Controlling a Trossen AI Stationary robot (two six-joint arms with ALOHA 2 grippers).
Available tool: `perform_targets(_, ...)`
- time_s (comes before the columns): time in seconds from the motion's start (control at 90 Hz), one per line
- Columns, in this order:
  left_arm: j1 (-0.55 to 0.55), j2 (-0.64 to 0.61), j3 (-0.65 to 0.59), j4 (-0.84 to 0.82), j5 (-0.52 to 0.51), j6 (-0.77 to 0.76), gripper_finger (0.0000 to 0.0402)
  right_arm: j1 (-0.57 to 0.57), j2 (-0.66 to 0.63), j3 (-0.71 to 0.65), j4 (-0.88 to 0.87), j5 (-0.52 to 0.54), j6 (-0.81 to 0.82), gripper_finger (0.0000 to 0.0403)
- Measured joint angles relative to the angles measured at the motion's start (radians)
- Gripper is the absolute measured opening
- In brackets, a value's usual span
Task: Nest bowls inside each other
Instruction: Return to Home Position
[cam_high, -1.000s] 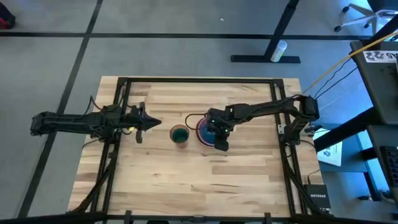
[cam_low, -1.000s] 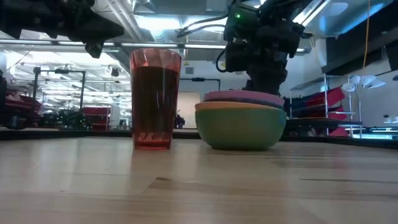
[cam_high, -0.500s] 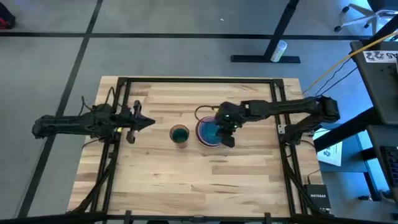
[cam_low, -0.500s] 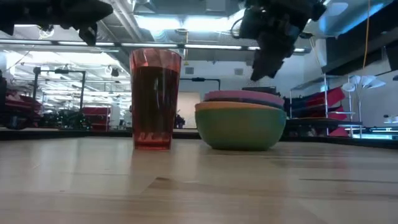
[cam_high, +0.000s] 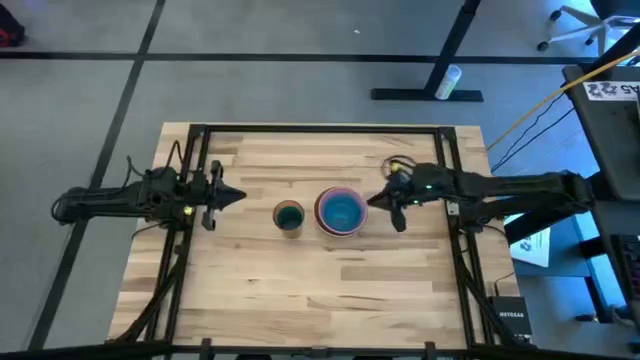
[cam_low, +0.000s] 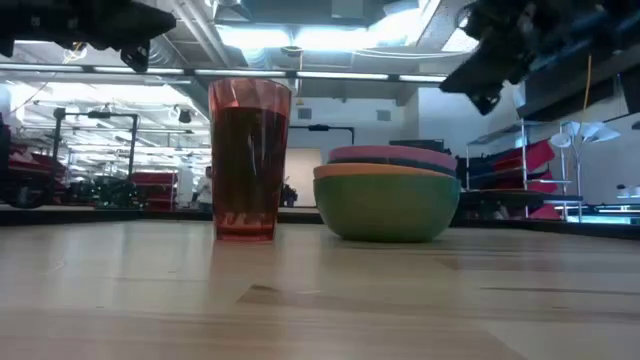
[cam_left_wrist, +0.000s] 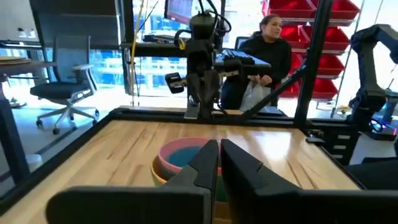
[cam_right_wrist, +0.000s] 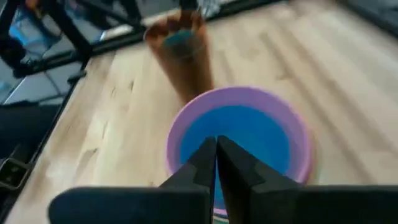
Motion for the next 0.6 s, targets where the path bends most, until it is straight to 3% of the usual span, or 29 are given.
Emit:
perform_targets(0.333, 0.001, -0.009, -0.025, -0.011, -0.008, -0.009, 0.0000, 0.002, -0.222, -0.155, 0.135, 0.053, -0.012, 0.0000)
perform_targets(0.6, 0.012, -0.098, -0.186, 0.202, -0.007, -0.031, 0.0000, 0.002, -0.311, -0.227, 0.171, 0.099, -0.012, 0.0000)
